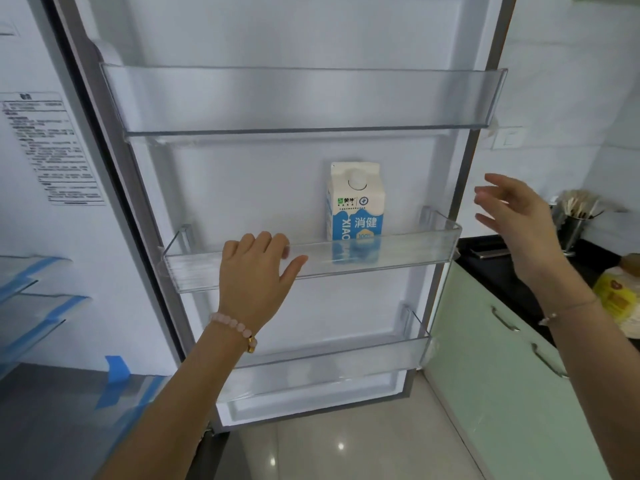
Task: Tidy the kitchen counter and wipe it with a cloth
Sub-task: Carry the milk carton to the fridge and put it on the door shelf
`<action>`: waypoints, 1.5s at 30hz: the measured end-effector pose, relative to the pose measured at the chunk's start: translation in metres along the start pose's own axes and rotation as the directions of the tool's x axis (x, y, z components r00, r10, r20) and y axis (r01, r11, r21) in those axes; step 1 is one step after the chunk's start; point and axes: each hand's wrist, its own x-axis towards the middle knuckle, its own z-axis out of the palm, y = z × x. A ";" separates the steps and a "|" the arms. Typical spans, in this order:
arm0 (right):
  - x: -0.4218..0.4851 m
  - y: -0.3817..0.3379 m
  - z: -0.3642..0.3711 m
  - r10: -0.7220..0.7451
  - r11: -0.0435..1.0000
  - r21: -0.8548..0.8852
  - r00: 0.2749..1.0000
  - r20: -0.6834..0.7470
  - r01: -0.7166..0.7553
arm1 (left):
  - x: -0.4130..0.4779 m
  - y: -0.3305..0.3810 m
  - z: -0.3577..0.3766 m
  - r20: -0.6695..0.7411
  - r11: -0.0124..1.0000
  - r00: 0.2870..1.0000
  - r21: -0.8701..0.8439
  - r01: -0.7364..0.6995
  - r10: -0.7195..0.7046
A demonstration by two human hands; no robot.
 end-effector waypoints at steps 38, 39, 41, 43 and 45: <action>-0.265 -0.056 -0.011 -0.452 0.875 0.482 0.419 0.787 0.037 | -0.232 0.275 -0.178 -0.157 0.687 0.675 -0.292 0.665 -0.721; -0.275 -0.061 -0.001 -0.466 0.868 0.495 0.375 0.801 0.020 | -0.237 0.265 -0.187 -0.176 0.650 0.629 -0.303 0.697 -0.757; -0.292 -0.070 0.021 -0.490 0.855 0.518 0.296 0.820 -0.017 | -0.245 0.243 -0.206 -0.220 0.577 0.533 -0.329 0.748 -0.817; -0.305 -0.080 0.046 -0.511 0.848 0.529 0.241 0.825 -0.013 | -0.253 0.218 -0.223 -0.252 0.510 0.446 -0.334 0.792 -0.858; -0.314 -0.088 0.075 -0.539 0.839 0.540 0.248 0.805 0.069 | -0.264 0.189 -0.240 -0.263 0.452 0.379 -0.335 0.827 -0.887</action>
